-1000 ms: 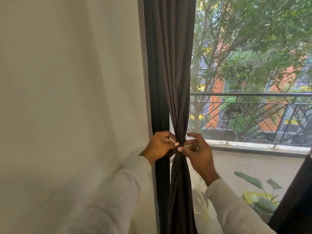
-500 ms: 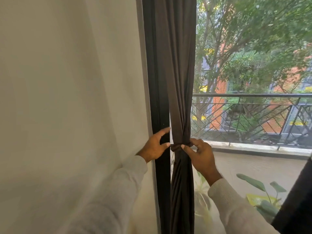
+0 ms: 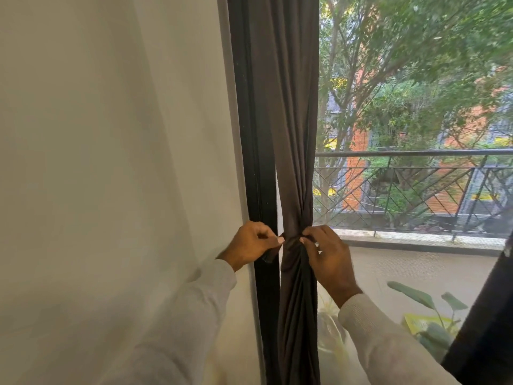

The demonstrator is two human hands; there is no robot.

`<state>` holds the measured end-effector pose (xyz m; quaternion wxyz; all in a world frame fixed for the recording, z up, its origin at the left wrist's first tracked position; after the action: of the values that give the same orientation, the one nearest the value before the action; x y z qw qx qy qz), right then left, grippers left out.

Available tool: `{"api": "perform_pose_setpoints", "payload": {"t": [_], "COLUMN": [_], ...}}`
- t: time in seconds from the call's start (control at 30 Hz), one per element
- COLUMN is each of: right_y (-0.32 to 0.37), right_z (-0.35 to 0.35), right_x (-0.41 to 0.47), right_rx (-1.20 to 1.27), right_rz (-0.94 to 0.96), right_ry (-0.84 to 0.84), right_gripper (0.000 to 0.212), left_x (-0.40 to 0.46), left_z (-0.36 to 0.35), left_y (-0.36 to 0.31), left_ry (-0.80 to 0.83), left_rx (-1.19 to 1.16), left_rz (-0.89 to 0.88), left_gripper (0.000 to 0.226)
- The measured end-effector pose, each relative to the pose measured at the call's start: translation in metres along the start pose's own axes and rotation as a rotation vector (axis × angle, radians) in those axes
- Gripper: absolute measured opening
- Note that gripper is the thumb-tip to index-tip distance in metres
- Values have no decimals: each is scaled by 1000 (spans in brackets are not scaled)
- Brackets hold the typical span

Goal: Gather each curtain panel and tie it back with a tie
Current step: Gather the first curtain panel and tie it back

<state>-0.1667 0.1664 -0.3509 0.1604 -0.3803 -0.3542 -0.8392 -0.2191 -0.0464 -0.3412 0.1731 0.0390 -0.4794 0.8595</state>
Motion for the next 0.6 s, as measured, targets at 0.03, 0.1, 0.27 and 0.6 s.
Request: {"api": "perform_pose_setpoints", "payload": {"t": [0.03,0.1,0.27,0.6], "right_y": [-1,-1,-1,-5], "right_z": [-2,-4,-1,1], "right_x": [-2,-2,5,12], "right_rx": [-35,-55,-25,168], "right_rz": [28,53,59,-85], "right_ry": [7,34,77,142], "right_gripper": [14,18,11,17], "left_x": [-2,-8,-31,-30], "left_z": [-1,-3,-6,2], "left_y": [-3,-7,-29,-49], "left_ry": [13,-3,-110,94], "left_rx": [16,39,103,59], "left_rz": [-55,-148,-410,-342], "left_gripper": [20,19,21,6]}}
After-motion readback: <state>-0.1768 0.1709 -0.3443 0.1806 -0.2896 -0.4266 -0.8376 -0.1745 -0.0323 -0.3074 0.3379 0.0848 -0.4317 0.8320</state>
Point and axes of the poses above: each hand's wrist, its own x-axis towards the middle knuckle, its own z-axis out of the back of the hand, y = z × x, the point moved 5 cm from there along x, towards the middle knuckle, and after that the axes turned 1 degree about y, right-handed, at the moved point
